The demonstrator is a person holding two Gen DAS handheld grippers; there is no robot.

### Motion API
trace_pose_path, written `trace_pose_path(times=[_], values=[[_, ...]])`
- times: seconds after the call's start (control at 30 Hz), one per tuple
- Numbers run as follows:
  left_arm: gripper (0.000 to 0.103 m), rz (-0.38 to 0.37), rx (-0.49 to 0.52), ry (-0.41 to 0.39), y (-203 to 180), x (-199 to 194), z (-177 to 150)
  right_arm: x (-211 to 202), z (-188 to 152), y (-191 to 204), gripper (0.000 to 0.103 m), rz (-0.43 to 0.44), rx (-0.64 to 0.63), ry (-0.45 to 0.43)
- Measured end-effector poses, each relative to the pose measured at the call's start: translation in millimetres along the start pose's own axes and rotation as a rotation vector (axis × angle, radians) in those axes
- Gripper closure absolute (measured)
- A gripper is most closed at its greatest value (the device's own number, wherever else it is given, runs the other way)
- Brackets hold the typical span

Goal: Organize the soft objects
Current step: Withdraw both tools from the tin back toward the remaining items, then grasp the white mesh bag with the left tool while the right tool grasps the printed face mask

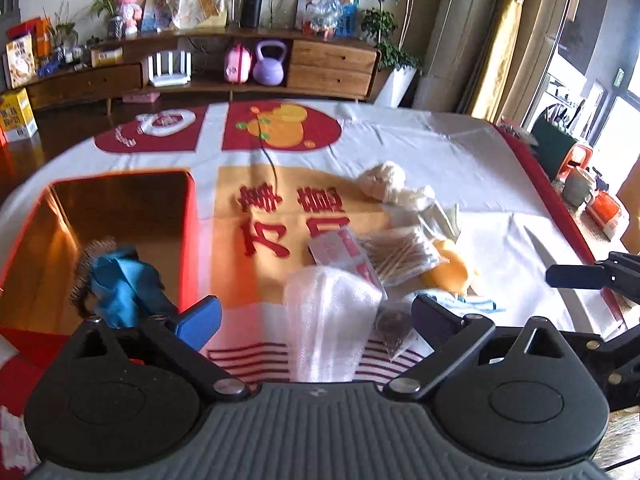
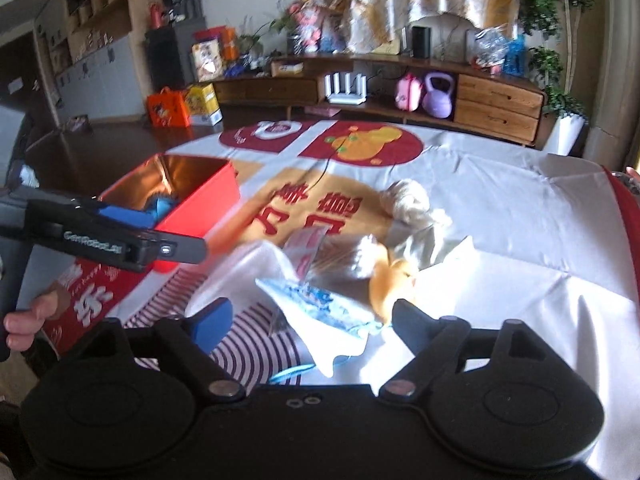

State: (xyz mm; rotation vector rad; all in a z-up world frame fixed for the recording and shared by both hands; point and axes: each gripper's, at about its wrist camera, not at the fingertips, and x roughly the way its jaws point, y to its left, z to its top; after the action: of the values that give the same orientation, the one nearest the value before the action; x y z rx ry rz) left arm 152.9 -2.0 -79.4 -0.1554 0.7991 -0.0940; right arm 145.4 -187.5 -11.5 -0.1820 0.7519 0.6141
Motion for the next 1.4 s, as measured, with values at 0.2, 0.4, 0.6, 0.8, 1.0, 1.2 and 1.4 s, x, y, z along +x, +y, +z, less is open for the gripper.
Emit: trace_pose_path(times=[0.2, 0.4, 0.6, 0.8, 1.0, 1.2, 1.4], values=[[0.001, -0.001, 0.03, 0.071, -5, 28, -13, 13, -5, 4, 0.029, 0.016, -0.062, 0.027], [0.001, 0.038, 0.074, 0.109, -10, 48, -22, 27, -8, 8, 0.043, 0.026, -0.131, 0.054], [0.001, 0.055, 0.088, 0.123, -11, 64, -25, 40, -6, 5, 0.049, 0.007, -0.152, 0.071], [0.001, 0.076, 0.127, 0.108, -15, 74, -27, 52, -7, -3, 0.057, 0.0, -0.127, 0.094], [0.002, 0.091, 0.151, 0.105, -17, 82, -28, 56, -12, -9, 0.065, 0.002, -0.071, 0.104], [0.014, 0.088, 0.173, 0.087, -21, 82, -27, 52, -12, -16, 0.078, -0.001, -0.021, 0.095], [0.057, 0.076, 0.189, 0.089, -24, 83, -24, 52, -11, -21, 0.09, -0.008, 0.027, 0.096]])
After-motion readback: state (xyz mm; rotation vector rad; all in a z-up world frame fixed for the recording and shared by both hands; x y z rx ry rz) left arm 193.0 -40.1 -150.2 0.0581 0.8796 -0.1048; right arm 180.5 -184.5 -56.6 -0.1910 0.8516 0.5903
